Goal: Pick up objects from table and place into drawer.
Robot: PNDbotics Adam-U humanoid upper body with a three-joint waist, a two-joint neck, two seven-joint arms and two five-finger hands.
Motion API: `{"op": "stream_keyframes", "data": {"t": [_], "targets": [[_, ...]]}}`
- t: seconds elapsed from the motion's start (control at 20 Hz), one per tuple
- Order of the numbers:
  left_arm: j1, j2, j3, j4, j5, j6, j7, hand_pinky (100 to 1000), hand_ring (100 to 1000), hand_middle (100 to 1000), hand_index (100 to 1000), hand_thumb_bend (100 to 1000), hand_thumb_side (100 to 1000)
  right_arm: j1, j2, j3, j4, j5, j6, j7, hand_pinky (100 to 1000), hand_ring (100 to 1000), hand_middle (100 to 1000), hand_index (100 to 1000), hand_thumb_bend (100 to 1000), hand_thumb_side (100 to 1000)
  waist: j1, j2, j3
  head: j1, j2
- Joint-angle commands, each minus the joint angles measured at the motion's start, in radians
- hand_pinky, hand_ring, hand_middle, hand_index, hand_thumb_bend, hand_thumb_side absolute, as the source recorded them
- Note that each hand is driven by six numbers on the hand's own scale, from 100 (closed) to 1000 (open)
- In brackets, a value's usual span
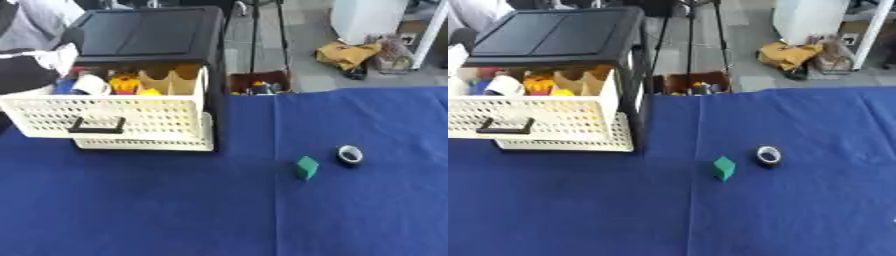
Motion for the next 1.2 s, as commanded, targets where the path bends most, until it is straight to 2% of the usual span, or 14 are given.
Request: {"op": "stream_keyframes", "data": {"t": [0.05, 0.1, 0.15, 0.2, 0.25, 0.3, 0.35, 0.45, 0.5, 0.55, 0.65, 0.95, 1.2], "targets": [[-0.019, 0.004, 0.019, -0.013, 0.092, -0.015, 0.172, 106, 115, 143, 962, 461, 537, -0.019, -0.041, -0.008, -0.016, 0.01, 0.003, -0.006, 759, 749, 693, 841, 100, 905, -0.002, -0.025, -0.001, -0.01, 0.004], [-0.018, -0.004, 0.019, -0.013, 0.12, -0.029, 0.222, 116, 124, 153, 960, 464, 578, -0.023, -0.051, -0.008, -0.016, 0.013, 0.006, -0.009, 759, 749, 693, 841, 100, 903, -0.002, -0.025, -0.001, -0.013, 0.005], [-0.017, -0.014, 0.018, -0.013, 0.144, -0.047, 0.263, 196, 194, 228, 963, 516, 696, -0.029, -0.063, -0.008, -0.016, 0.016, 0.01, -0.012, 758, 750, 694, 839, 100, 897, -0.003, -0.026, -0.001, -0.016, 0.006], [-0.018, -0.03, 0.018, -0.013, 0.164, -0.069, 0.297, 272, 265, 295, 963, 529, 745, -0.036, -0.079, -0.008, -0.016, 0.021, 0.016, -0.017, 759, 753, 695, 838, 100, 891, -0.004, -0.027, -0.002, -0.019, 0.008], [-0.017, -0.049, 0.017, -0.013, 0.181, -0.093, 0.325, 355, 349, 371, 965, 538, 763, -0.045, -0.097, -0.005, -0.016, 0.028, 0.026, -0.02, 761, 756, 698, 839, 100, 888, -0.005, -0.028, -0.002, -0.02, 0.009], [-0.015, -0.067, 0.016, -0.013, 0.195, -0.116, 0.346, 372, 368, 388, 965, 541, 767, -0.054, -0.114, -0.002, -0.016, 0.036, 0.038, -0.022, 761, 756, 698, 839, 100, 886, -0.006, -0.029, -0.002, -0.021, 0.01], [-0.014, -0.088, 0.017, -0.013, 0.21, -0.137, 0.363, 459, 474, 470, 966, 544, 812, -0.064, -0.132, 0.001, -0.016, 0.045, 0.049, -0.023, 762, 759, 702, 839, 100, 877, -0.007, -0.03, -0.003, -0.021, 0.011], [-0.008, -0.136, 0.017, -0.013, 0.235, -0.186, 0.395, 590, 650, 575, 953, 561, 840, -0.089, -0.17, 0.011, -0.016, 0.067, 0.081, -0.026, 763, 765, 708, 839, 100, 861, -0.01, -0.032, -0.005, -0.023, 0.012], [-0.004, -0.159, 0.017, -0.013, 0.246, -0.211, 0.406, 601, 667, 586, 953, 561, 842, -0.101, -0.186, 0.017, -0.016, 0.079, 0.099, -0.026, 764, 767, 709, 840, 100, 861, -0.011, -0.033, -0.005, -0.024, 0.012], [0.001, -0.184, 0.017, -0.013, 0.258, -0.236, 0.416, 679, 777, 658, 957, 579, 857, -0.113, -0.203, 0.024, -0.016, 0.091, 0.118, -0.022, 764, 772, 715, 842, 100, 856, -0.012, -0.033, -0.005, -0.025, 0.013], [0.009, -0.231, 0.015, -0.013, 0.277, -0.279, 0.43, 752, 841, 710, 967, 613, 877, -0.135, -0.234, 0.039, -0.016, 0.115, 0.154, -0.006, 765, 776, 722, 846, 100, 848, -0.012, -0.034, -0.005, -0.026, 0.015], [0.041, -0.34, 0.014, -0.013, 0.284, -0.367, 0.42, 804, 872, 741, 981, 698, 884, -0.203, -0.322, 0.089, -0.014, 0.173, 0.232, 0.088, 765, 787, 740, 847, 100, 815, -0.012, -0.042, -0.006, -0.023, 0.039], [0.067, -0.399, 0.015, -0.013, 0.253, -0.423, 0.399, 803, 880, 742, 970, 762, 865, -0.269, -0.394, 0.132, 0.05, 0.209, 0.235, 0.16, 772, 804, 763, 855, 100, 806, -0.012, -0.047, -0.004, -0.026, 0.046]]}}
